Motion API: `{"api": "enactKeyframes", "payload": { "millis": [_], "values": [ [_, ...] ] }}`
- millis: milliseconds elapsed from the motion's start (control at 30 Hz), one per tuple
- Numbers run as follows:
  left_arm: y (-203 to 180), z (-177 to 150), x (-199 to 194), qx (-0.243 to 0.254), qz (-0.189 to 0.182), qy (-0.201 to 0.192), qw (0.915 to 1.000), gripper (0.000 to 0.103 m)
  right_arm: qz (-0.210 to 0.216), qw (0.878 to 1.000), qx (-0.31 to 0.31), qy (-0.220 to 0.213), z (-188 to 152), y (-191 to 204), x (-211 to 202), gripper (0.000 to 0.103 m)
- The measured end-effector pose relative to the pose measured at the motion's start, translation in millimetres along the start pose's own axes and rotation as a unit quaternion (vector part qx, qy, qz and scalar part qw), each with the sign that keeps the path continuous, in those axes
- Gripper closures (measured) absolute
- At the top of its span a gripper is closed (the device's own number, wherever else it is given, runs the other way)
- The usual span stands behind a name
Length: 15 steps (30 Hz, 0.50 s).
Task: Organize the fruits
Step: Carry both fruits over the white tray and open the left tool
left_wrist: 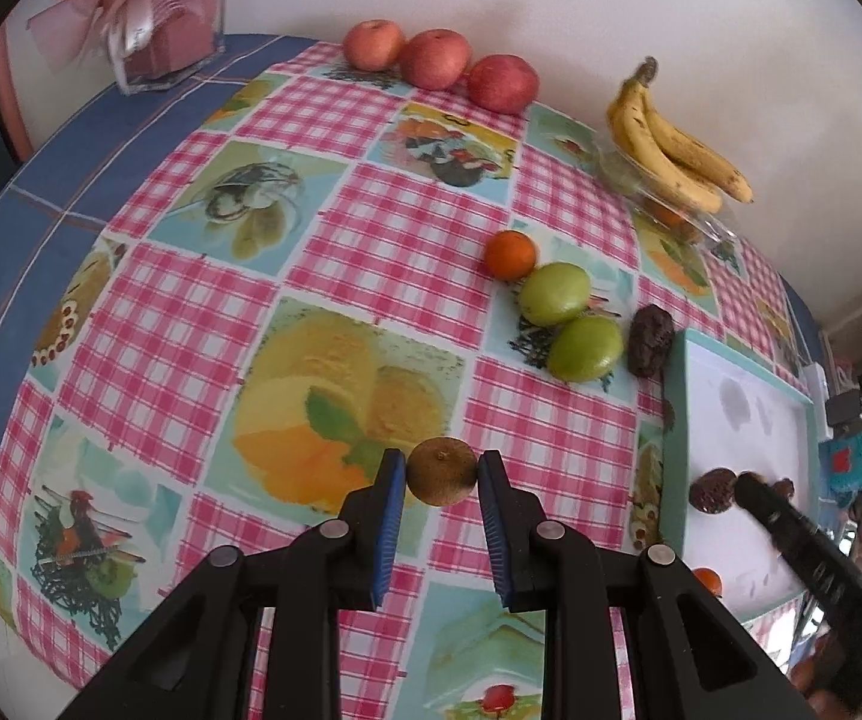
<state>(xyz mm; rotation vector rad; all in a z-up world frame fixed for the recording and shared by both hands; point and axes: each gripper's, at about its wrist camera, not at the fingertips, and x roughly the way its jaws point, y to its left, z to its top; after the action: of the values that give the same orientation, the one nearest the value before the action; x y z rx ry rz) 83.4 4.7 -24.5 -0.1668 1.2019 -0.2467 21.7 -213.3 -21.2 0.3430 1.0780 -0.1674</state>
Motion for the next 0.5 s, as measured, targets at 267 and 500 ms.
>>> {"api": "enactKeyframes", "payload": {
  "millis": [267,500],
  "values": [
    [-47.9,-10.0,6.3,0.060,-0.045,0.012,0.9971,0.077,-0.085,0.990,0.113,-0.026,2.0,-92.0,-25.1,0.076],
    [-91.5,-8.0,6.9,0.100,-0.098,0.012,0.9901,0.077,-0.121,0.974,0.177,-0.070,0.5,-141.9,-60.2,0.076]
  ]
}}
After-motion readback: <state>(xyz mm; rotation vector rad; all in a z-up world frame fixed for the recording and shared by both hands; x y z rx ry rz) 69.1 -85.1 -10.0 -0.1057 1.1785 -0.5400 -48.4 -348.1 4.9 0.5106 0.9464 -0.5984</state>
